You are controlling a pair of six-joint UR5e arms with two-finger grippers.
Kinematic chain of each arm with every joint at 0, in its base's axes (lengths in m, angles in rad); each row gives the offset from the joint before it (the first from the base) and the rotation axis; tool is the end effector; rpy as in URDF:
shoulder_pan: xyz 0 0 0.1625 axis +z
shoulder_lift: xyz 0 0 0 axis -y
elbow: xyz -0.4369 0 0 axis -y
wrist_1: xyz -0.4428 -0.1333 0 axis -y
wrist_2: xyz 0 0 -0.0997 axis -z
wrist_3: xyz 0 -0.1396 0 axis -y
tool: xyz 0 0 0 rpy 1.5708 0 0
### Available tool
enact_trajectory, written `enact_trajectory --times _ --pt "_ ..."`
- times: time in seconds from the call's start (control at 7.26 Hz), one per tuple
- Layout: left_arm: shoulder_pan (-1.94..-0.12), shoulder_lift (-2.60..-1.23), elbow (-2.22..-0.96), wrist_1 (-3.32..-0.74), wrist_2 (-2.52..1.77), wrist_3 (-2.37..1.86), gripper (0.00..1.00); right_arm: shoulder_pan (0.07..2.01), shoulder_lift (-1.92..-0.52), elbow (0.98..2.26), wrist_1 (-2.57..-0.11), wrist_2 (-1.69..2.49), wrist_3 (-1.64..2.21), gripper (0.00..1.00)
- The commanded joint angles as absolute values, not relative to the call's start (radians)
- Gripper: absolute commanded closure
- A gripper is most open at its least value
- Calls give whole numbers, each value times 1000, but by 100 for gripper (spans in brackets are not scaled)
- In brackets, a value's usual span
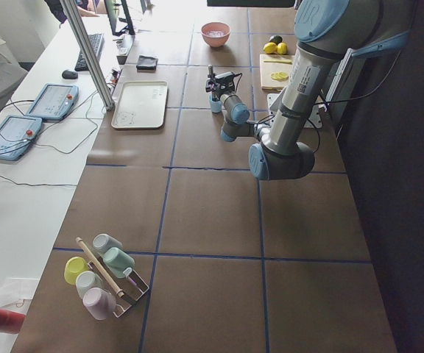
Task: Mash ice and strawberries in cup
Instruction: 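Press the muddler down into the cup onto the strawberry and ice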
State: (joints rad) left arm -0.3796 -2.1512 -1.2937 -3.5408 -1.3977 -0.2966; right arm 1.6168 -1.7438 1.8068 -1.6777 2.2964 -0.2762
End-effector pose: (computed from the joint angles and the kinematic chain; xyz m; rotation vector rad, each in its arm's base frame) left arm 0.5944 -0.4065 0.2307 1.7353 1.4726 0.2781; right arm 0.0619 -0.4594 0.6737 0.0751 -0.7241 -0.2040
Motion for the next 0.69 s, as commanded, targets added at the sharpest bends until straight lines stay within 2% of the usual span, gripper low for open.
enact_trajectory --times 0.0,0.28,0.55 --pt "-402 -2152 -1359 -3516 -1399 -310 100 1617 -1743 1809 -1678 2296 -275 0" --pt "-416 -2137 -1496 -3312 -1401 -342 100 1617 -1743 1810 -1678 2296 -275 0" --pt "-439 -2099 -1642 -2958 -1402 -394 100 1617 -1743 1810 -1678 2296 -273 0"
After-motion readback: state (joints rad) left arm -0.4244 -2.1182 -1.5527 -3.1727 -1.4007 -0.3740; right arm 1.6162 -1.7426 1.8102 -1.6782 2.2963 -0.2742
